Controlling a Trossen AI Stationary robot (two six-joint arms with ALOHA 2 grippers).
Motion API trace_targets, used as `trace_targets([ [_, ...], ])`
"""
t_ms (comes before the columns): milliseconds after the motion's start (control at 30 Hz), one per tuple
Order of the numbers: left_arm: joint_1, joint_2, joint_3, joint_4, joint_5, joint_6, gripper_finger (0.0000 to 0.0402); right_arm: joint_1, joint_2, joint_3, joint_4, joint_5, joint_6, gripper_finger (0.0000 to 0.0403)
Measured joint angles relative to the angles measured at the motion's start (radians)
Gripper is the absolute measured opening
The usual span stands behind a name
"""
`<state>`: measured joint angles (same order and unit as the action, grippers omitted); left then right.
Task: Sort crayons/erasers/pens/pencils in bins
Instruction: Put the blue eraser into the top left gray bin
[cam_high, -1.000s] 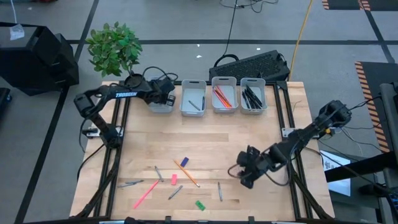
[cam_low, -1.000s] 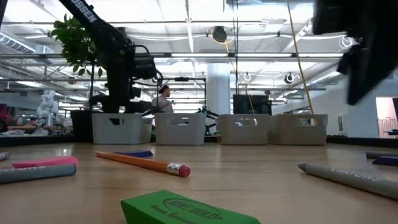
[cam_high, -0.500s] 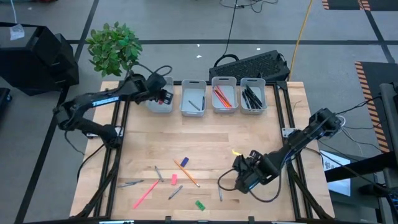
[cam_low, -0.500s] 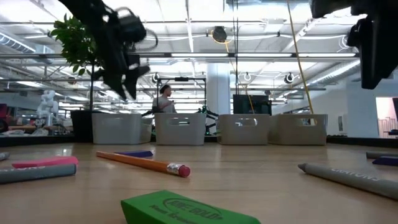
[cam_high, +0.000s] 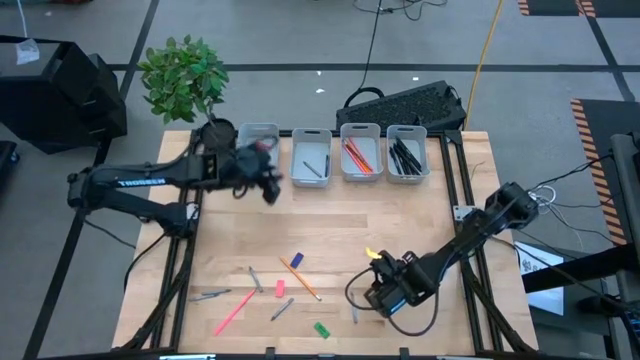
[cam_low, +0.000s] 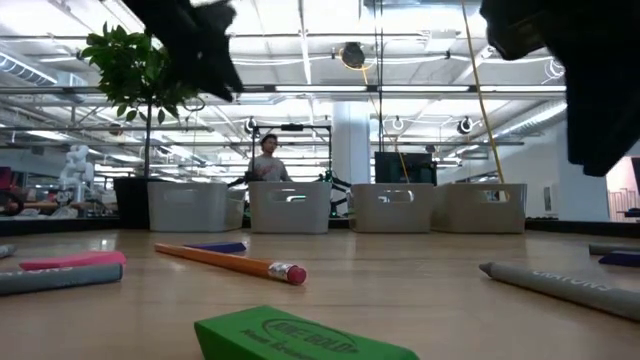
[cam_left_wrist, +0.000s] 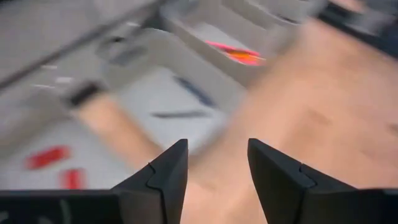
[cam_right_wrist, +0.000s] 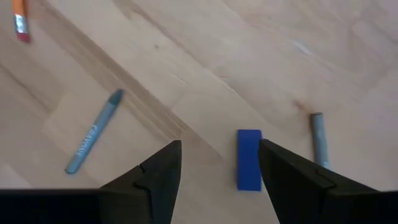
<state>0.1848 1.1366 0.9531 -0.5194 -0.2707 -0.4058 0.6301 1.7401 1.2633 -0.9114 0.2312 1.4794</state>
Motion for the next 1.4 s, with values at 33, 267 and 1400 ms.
trace_targets([
  [33,-0.033,0.001,0.000,0.000,0.031,-0.015,0.0172,0.003,0.000,0.000,-0.011,0.002,0.000,0.0203],
  [267,-0.270,0.036,0.000,0.044,0.088,-0.190,0.0172,0.005,0.000,-0.052,-0.016,0.001,-0.016,0.0203],
  [1400,-0.509,0.290,0.000,0.601,-0.122,-0.453,0.0172,0.042,0.039,-0.249,0.194,-0.059,0.052,0.0067],
])
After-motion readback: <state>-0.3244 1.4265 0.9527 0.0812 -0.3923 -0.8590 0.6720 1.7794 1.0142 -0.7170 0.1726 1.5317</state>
